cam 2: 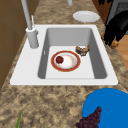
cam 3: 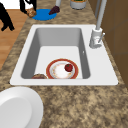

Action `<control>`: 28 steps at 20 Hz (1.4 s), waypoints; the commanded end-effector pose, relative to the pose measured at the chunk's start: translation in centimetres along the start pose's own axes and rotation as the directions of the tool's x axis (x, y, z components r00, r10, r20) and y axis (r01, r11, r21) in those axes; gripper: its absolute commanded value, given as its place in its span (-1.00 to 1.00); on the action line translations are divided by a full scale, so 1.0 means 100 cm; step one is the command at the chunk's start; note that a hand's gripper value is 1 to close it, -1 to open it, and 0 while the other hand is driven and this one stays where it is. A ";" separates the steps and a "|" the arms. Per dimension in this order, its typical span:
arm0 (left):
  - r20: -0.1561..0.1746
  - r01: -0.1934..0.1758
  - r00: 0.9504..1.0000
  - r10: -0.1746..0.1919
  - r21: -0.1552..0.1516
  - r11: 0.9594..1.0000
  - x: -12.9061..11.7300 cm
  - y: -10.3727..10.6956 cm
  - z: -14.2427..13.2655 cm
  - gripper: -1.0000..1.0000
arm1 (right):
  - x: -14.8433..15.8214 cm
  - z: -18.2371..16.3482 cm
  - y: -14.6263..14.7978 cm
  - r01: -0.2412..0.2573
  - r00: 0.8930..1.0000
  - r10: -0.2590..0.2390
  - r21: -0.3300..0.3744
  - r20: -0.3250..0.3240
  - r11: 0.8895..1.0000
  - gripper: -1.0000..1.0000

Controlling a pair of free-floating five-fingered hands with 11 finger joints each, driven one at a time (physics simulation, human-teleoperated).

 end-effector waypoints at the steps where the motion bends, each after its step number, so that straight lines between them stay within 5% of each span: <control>1: 0.044 -0.001 0.999 0.001 -0.020 1.000 0.004 -0.006 -0.022 1.00 | 0.000 0.000 0.000 0.000 1.000 0.000 0.000 0.000 1.000 0.00; 18: 0.025 0.044 0.999 -0.043 -0.013 0.999 0.017 -0.060 -0.124 1.00 | 0.000 0.000 0.000 0.000 1.000 0.000 0.000 0.000 1.000 0.00; 20: 0.005 0.025 1.000 -0.025 -0.034 0.999 0.009 -0.082 -0.137 1.00 | 0.000 0.000 0.000 0.000 1.000 0.000 0.000 0.000 1.000 0.00; 28: 0.019 0.039 0.999 -0.039 -0.018 0.999 -0.017 -0.147 -0.187 1.00 | 0.000 0.000 0.000 0.000 1.000 0.000 0.000 0.000 1.000 0.00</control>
